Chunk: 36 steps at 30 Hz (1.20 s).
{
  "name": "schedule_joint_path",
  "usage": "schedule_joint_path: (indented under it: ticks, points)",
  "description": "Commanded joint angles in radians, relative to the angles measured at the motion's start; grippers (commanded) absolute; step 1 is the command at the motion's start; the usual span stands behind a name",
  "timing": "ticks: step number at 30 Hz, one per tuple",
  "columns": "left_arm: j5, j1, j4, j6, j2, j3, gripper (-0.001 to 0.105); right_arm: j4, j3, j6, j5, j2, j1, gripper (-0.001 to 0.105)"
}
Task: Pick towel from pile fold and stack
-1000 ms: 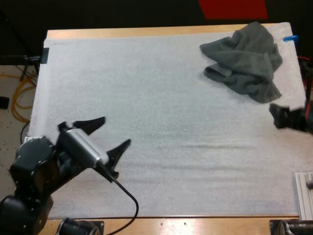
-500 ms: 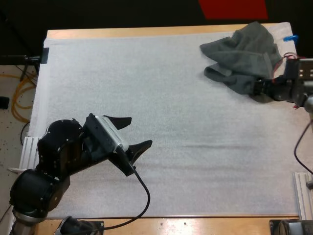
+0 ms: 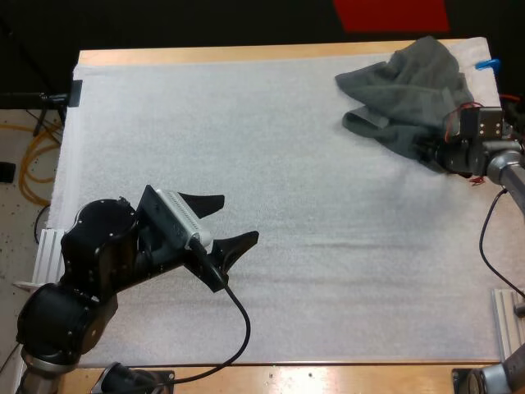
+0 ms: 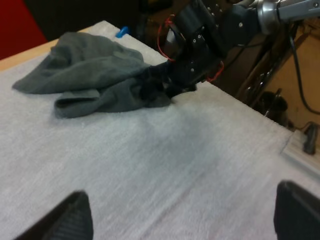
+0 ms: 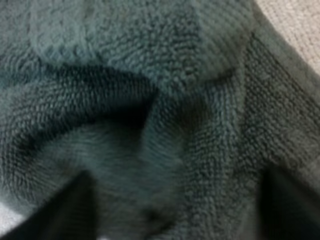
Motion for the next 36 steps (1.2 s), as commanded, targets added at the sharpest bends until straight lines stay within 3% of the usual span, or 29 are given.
schedule_joint_path:
  ticks: [1,3,5,9,15,24,28,36]
  points:
    - [0.008,-0.004,-0.019,-0.01,-0.003,-0.007,0.072,-0.006,-0.005,0.007,-0.006,0.01,-0.001,0.035]
    - [0.011,-0.004,-0.019,-0.01,-0.003,-0.007,0.072,-0.003,-0.005,0.007,-0.01,0.01,-0.001,0.01]
    - [0.011,-0.004,-0.019,-0.018,-0.003,-0.007,0.072,-0.004,-0.011,0.005,-0.029,0.003,-0.001,0.0]
    - [0.011,-0.004,-0.019,-0.042,-0.003,-0.007,0.072,-0.004,-0.023,-0.047,-0.09,-0.052,-0.001,0.0]
    - [0.011,-0.004,-0.019,-0.043,-0.003,-0.007,0.072,-0.033,-0.085,-0.246,-0.115,-0.258,-0.001,0.0]
    - [0.078,-0.004,-0.017,-0.043,-0.003,-0.007,0.072,-0.062,-0.17,-0.229,-0.119,-0.54,-0.001,0.0]
    - [0.078,-0.004,-0.007,-0.043,-0.012,-0.007,0.072,0.044,-0.17,-0.172,-0.169,-0.616,-0.001,0.0]
    - [0.078,-0.004,0.02,-0.043,-0.104,-0.007,0.072,0.418,-0.169,-0.159,-0.264,-0.677,0.0,0.0]
